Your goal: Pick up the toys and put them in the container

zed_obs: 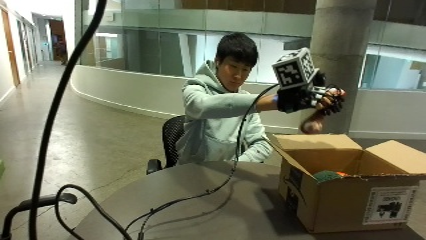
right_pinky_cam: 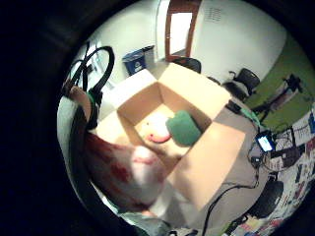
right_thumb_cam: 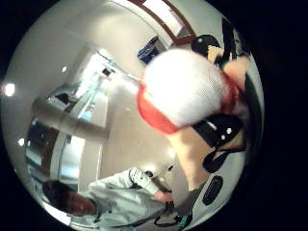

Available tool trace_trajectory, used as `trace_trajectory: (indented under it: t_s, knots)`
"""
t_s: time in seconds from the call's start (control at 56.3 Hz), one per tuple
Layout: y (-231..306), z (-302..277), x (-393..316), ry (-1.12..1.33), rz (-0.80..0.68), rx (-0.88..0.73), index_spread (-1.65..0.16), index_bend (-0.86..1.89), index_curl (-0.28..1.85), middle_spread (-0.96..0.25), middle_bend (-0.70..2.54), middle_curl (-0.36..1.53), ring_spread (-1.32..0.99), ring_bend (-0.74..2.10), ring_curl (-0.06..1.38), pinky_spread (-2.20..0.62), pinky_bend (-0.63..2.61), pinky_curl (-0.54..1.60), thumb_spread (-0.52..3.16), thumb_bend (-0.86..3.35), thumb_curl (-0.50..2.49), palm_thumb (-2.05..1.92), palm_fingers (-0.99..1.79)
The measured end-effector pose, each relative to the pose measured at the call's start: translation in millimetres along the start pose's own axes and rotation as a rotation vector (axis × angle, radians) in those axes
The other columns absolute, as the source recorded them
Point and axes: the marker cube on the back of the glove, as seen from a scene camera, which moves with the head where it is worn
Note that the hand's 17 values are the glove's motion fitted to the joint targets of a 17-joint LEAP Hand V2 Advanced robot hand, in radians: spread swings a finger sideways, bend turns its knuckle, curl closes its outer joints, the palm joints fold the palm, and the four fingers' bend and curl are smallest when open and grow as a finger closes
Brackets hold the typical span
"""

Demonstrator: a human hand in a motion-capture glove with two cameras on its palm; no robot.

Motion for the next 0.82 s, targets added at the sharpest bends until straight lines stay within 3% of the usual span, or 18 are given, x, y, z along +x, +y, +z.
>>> trace_trajectory:
  t_s: [0.071,0.106,0.124,0.177,0.319,0.816]
  knots:
    - [-9.9,22.6,23.3,0.029,0.088,-0.169,-0.30,0.13,0.43,-0.25,0.60,0.64,-0.34,0.94,0.51,-0.43,0.87,0.45,1.52,0.17,0.23,0.45,0.74]
    - [-11.5,31.3,33.9,0.043,0.105,-0.236,-0.29,0.14,0.46,-0.22,0.43,0.60,-0.30,0.72,0.50,-0.35,0.90,0.50,1.48,0.12,0.21,0.37,-0.03]
    - [-11.1,34.7,36.4,0.047,0.104,-0.254,-0.28,0.17,0.49,-0.20,0.41,0.61,-0.28,0.70,0.53,-0.33,0.93,0.55,1.45,0.10,0.21,0.35,-0.16]
    - [-8.9,40.1,39.4,0.052,0.092,-0.261,-0.26,0.10,0.41,-0.13,0.24,0.52,-0.20,0.45,0.41,-0.23,0.84,0.46,1.37,0.03,0.20,0.27,-0.42]
    - [-1.9,33.8,44.6,0.041,0.073,-0.252,-0.23,0.08,0.33,-0.04,0.10,0.41,-0.10,0.22,0.28,-0.11,0.72,0.37,1.24,-0.03,0.21,0.18,-0.36]
    - [74.7,-78.8,85.2,0.118,0.055,-0.128,-0.25,0.18,0.30,-0.01,0.11,0.25,-0.04,0.13,0.22,-0.02,0.54,0.32,1.14,-0.02,0.26,0.07,-0.23]
